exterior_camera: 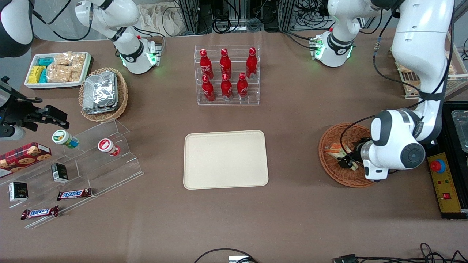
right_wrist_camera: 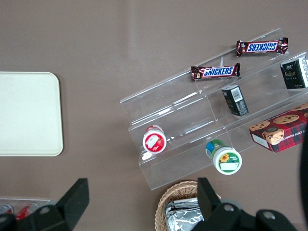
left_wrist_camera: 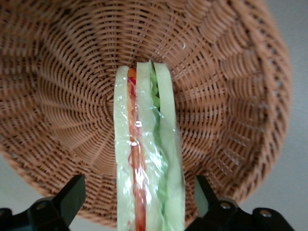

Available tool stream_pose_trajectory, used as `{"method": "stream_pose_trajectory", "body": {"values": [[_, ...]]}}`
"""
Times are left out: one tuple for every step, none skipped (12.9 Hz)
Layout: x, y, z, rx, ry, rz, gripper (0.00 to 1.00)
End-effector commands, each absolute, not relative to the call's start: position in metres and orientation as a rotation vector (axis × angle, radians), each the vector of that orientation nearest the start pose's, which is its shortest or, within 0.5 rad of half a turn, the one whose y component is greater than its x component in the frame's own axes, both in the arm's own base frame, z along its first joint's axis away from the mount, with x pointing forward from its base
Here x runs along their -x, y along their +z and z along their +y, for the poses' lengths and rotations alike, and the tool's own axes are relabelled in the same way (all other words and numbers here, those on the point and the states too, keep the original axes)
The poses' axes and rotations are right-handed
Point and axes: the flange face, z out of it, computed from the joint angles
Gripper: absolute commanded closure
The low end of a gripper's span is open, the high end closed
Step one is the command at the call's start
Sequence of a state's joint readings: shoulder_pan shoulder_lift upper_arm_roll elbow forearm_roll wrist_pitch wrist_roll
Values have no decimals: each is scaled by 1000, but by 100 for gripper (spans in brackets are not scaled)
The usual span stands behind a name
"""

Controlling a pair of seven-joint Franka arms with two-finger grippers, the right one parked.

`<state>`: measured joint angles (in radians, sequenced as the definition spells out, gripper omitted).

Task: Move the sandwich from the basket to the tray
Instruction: 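Lower the open left gripper around the wrapped sandwich, then close the left gripper on the sandwich and lift it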

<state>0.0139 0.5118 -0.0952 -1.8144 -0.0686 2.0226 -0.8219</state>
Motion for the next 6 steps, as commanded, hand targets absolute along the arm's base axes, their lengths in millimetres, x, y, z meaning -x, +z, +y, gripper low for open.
{"method": "stream_pose_trajectory", "body": {"values": [[-599, 224, -49, 2835, 460, -1216, 1], [-598, 221, -50, 2840, 450, -1215, 11], [-598, 221, -50, 2844, 441, -1214, 35], [-598, 223, -50, 2846, 438, -1211, 60], [-599, 228, -49, 2847, 434, -1213, 82], [-600, 235, -49, 2853, 421, -1211, 91]]}}
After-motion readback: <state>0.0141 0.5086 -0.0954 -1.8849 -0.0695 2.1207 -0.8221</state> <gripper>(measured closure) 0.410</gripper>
